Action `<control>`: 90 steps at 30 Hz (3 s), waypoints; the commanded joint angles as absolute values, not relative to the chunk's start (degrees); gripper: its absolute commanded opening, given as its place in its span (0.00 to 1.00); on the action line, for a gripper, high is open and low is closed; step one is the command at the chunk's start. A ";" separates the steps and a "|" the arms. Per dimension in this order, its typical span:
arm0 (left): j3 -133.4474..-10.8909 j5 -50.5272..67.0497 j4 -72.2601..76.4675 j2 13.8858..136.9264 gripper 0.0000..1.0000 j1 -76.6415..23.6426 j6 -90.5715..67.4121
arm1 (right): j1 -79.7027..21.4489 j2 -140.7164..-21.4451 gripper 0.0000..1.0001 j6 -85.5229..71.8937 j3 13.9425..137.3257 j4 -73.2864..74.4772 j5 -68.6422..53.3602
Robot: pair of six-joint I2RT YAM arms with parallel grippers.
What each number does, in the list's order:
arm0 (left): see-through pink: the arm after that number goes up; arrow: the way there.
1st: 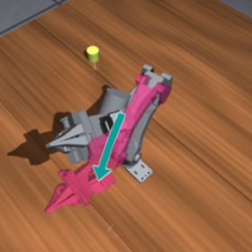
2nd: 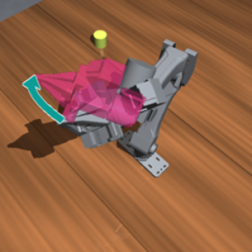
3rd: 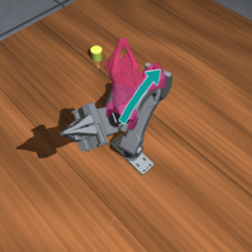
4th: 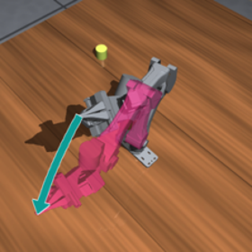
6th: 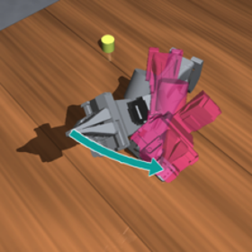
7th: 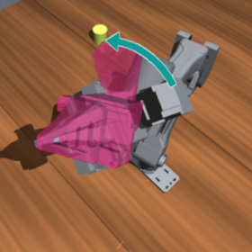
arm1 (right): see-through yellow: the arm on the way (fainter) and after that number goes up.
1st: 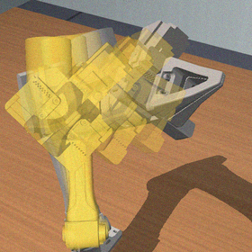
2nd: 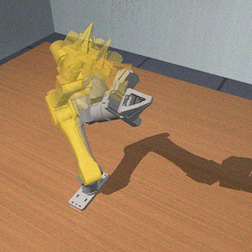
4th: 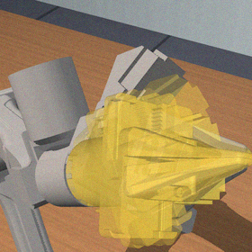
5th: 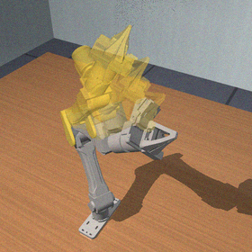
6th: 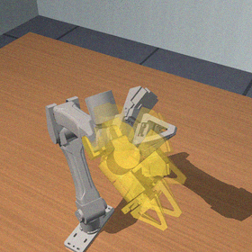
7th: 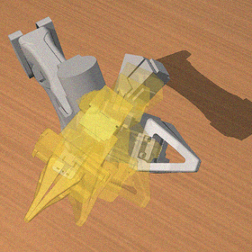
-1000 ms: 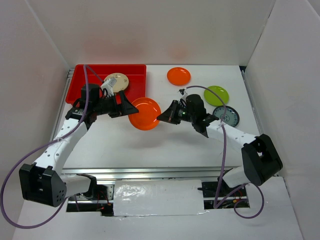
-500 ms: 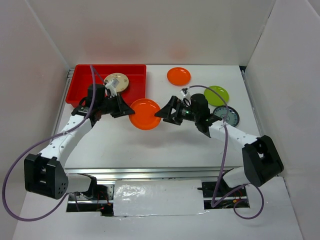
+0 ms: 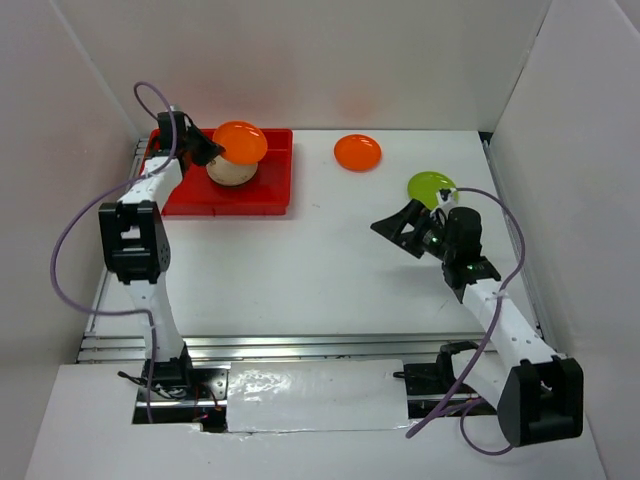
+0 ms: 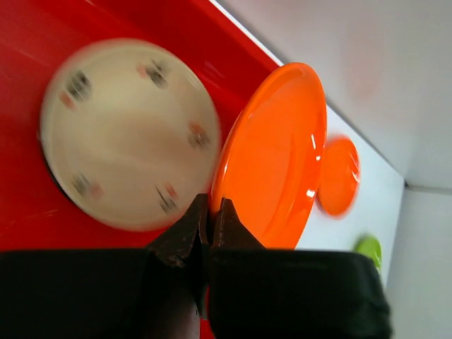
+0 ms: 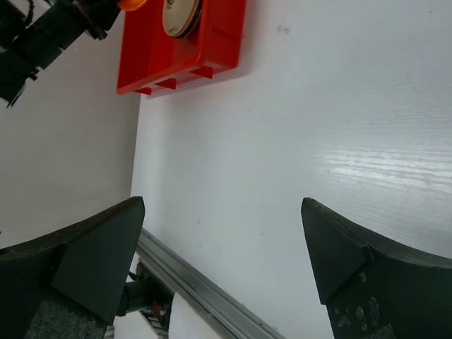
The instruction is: Place the plates into the plastic bin on the countertop
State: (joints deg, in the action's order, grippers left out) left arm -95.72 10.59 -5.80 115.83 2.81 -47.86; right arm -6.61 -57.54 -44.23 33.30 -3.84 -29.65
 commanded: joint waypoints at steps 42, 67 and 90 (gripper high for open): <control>-79.98 -6.33 -22.50 81.48 0.99 -16.70 -36.75 | 24.87 -64.24 0.93 -48.33 26.63 1.33 -7.39; -79.10 -1.49 -21.09 83.15 0.99 -18.02 -34.89 | 25.58 -87.98 0.00 -51.77 36.74 -3.08 -13.09; -75.50 43.68 12.05 99.84 0.96 -24.17 -44.38 | -5.27 -69.43 0.00 -51.50 38.66 -16.43 -38.40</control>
State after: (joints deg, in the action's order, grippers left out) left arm -73.89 40.53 7.51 99.39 -23.97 -43.99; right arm -3.81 -68.66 -49.74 36.29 -7.97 -31.90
